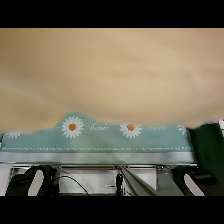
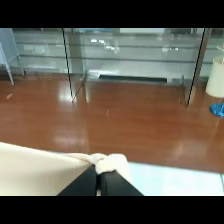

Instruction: Fold the shirts.

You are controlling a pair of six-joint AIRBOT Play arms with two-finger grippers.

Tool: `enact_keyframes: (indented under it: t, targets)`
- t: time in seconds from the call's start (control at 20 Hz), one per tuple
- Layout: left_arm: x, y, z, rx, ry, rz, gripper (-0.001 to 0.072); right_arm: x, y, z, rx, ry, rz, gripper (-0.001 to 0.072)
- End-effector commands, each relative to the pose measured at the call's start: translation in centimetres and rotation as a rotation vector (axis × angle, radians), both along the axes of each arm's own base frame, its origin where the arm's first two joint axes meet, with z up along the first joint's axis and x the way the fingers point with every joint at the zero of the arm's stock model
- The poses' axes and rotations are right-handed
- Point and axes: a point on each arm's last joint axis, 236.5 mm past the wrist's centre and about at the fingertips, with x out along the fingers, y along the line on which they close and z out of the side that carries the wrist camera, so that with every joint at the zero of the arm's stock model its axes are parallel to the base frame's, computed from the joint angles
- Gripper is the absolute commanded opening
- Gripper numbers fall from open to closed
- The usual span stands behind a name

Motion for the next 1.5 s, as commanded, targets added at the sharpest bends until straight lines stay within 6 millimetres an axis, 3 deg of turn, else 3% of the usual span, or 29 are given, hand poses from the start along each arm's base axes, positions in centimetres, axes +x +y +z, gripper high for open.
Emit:
enact_keyframes:
  t: [0.0,0.15,0.25,0.5,0.65,0.75,0.85,0.95,1.1,1.2,1.25,1.3,1.35,1.45]
  targets:
    - [-1.7,0.2,-1.3,0.019,0.027,0.039,0.0027,-0.8,0.0,-4.0,-0.001,0.149,-0.001,0.0025]
    - [3.6,0.8,-5.9,-0.048,0.189,-0.007,0.0027,2.1,1.7,-8.1,0.009,0.288,0.065,0.0025]
    - [8.8,1.2,-11.9,-0.123,0.364,-0.063,0.0027,5.5,2.2,-12.8,0.017,0.421,0.070,0.0025]
    - [22.5,4.1,-28.0,-0.319,0.687,-0.094,0.0027,17.4,2.7,-22.7,0.021,0.583,0.056,0.0025]
    - [28.5,3.0,-34.3,-0.389,0.794,-0.131,0.0027,24.8,2.3,-30.1,0.007,0.735,0.018,0.0025]
    - [32.2,2.1,-38.1,-0.389,0.841,-0.131,0.0027,28.8,3.8,-34.5,0.065,0.810,0.043,0.0025]
    - [35.2,1.7,-41.2,-0.409,0.859,-0.107,0.0027,32.9,4.7,-37.3,0.119,0.814,0.046,0.0025]
    - [37.5,1.5,-43.3,-0.458,0.878,-0.087,0.0028,36.8,4.7,-39.0,0.191,0.806,0.020,0.0025]
    - [38.9,0.7,-46.8,-0.568,0.959,-0.075,0.0028,41.0,4.0,-40.8,0.392,0.828,-0.008,0.0026]
    - [38.6,0.0,-47.9,-0.626,1.011,-0.091,0.0030,42.2,3.7,-41.3,0.513,0.838,0.016,0.0026]
    - [38.1,-0.5,-48.2,-0.626,1.039,-0.105,0.0073,42.1,3.6,-41.6,0.529,0.852,0.031,0.0083]
    - [37.7,-0.9,-48.5,-0.620,1.069,-0.119,0.0370,41.7,3.2,-42.1,0.525,0.874,0.028,0.0393]
    - [37.0,-1.3,-49.1,-0.614,1.108,-0.134,0.0691,41.1,2.7,-42.4,0.508,0.900,0.033,0.0624]
    - [34.9,-1.1,-50.1,-0.553,1.223,-0.154,0.0703,38.6,1.4,-42.9,0.455,0.985,0.074,0.0624]
